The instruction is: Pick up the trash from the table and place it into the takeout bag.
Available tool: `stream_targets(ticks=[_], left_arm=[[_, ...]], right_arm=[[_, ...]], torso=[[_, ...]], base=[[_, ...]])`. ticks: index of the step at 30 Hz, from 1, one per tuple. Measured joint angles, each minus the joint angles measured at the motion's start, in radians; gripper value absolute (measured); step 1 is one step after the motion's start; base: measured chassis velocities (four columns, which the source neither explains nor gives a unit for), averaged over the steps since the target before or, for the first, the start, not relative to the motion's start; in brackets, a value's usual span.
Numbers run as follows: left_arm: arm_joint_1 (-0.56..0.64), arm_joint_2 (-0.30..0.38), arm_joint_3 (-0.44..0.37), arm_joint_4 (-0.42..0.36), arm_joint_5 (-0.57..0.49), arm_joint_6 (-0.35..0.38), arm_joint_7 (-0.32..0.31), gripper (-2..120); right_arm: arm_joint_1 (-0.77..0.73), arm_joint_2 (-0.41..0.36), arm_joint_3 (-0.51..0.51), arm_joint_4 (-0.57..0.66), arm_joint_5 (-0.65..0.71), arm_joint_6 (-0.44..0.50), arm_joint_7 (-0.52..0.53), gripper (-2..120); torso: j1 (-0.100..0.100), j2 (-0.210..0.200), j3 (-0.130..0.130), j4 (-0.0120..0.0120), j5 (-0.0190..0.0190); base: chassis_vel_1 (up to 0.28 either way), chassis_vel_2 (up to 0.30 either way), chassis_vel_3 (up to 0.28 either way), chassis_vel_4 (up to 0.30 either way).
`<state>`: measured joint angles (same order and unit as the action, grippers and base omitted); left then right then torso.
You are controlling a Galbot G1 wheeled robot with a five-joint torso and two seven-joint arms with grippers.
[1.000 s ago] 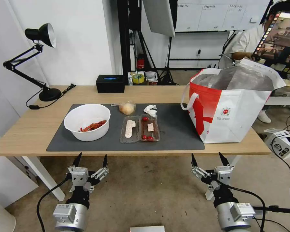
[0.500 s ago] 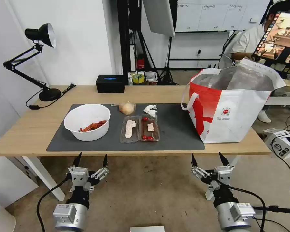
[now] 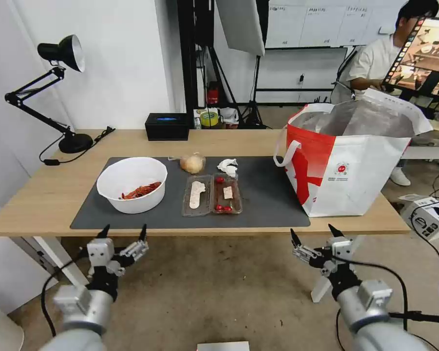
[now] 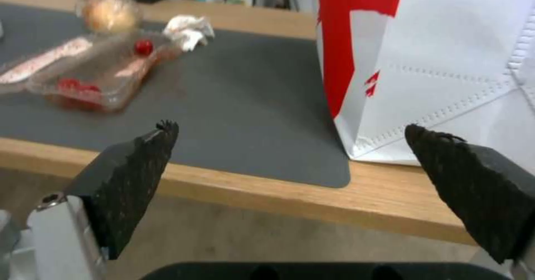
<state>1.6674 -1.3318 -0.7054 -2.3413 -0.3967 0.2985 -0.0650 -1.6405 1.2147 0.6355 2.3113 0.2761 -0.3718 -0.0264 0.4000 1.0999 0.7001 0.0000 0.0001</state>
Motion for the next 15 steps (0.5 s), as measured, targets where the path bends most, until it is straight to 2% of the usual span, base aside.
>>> stream_targets(ticks=[2,3,4,7,15], left_arm=[[-0.023,0.023,-0.009,0.005,-0.059,0.030,-0.021,100],[-0.025,0.024,0.002,0.015,-0.069,0.031,-0.024,100],[-0.025,0.024,0.002,0.015,-0.069,0.031,-0.024,100],[-0.027,0.021,0.016,0.026,-0.074,0.027,-0.031,100],[-0.028,0.016,0.030,0.028,-0.071,0.024,-0.033,100]], right_arm=[[0.034,-0.061,0.019,0.003,0.060,-0.080,-0.006,100],[0.049,-0.087,0.027,0.004,0.086,-0.115,-0.009,100],[0.049,-0.087,0.027,0.004,0.086,-0.115,-0.009,100],[0.109,-0.163,0.034,-0.008,0.163,-0.207,-0.014,100],[0.130,-0.173,0.024,-0.020,0.179,-0.219,-0.015,100]], torso=[[0.000,0.000,0.000,-0.0001,0.0005],[0.000,0.000,0.000,-0.0001,-0.0004],[0.000,0.000,0.000,-0.0001,-0.0004],[0.000,0.000,0.000,0.0003,-0.0002],[0.000,0.000,0.000,-0.0001,0.0000]], base=[[0.000,0.000,0.000,0.000],[0.000,0.000,0.000,0.000],[0.000,0.000,0.000,0.000],[0.000,0.000,0.000,0.000],[0.000,0.000,0.000,0.000]])
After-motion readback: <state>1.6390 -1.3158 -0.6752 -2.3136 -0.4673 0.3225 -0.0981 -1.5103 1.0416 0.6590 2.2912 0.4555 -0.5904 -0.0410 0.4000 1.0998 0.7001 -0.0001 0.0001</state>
